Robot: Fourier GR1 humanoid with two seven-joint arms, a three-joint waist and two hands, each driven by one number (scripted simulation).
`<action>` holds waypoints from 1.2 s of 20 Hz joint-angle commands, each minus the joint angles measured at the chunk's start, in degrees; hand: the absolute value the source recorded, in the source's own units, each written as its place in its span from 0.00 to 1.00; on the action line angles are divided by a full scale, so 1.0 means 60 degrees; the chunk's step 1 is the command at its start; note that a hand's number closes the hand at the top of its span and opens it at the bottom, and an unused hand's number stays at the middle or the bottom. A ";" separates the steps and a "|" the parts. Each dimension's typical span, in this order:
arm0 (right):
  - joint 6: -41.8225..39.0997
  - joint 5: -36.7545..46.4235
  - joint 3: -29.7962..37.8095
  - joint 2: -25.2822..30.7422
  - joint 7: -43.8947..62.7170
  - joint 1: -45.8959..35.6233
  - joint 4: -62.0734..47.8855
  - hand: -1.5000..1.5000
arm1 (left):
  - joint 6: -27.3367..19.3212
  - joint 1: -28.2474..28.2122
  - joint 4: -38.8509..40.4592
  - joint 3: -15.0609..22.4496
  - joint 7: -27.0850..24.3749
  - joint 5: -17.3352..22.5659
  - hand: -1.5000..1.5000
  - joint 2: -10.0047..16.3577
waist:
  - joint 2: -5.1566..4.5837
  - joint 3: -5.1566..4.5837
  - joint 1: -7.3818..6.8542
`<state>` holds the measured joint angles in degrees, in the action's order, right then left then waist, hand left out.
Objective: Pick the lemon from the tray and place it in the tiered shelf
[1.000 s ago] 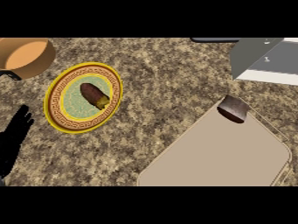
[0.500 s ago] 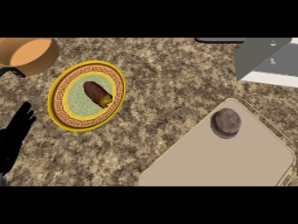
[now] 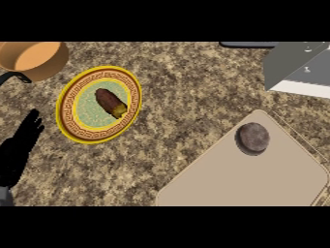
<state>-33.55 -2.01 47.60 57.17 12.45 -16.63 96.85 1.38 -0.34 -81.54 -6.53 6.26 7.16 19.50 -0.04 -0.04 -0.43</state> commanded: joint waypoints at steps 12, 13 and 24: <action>0.2061 0.2466 -0.2928 0.1291 -0.1480 -0.2211 -0.3673 1.00 | 0.0481 -0.0023 0.0361 -0.0410 -0.0328 -0.0042 0.50 -0.0109 | -0.0022 0.0003 -0.0092; 0.2465 0.2821 -0.3393 0.1271 -0.1866 -0.2649 -0.4344 1.00 | 0.0156 0.0137 -0.0162 -0.0052 0.0151 -0.0321 0.50 -0.0304 | -0.0042 0.0006 -0.0178; 0.3005 0.3737 -0.4756 0.0783 -0.2802 -0.5447 -0.8076 1.00 | 0.0382 0.0202 0.0342 -0.0272 -0.0228 -0.0332 0.50 -0.0445 | -0.0067 0.0003 -0.0257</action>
<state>-14.85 18.55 21.76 61.04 -3.62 -42.23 56.18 3.58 1.26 -80.25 -8.34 5.76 5.32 17.96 -0.37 0.01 -1.69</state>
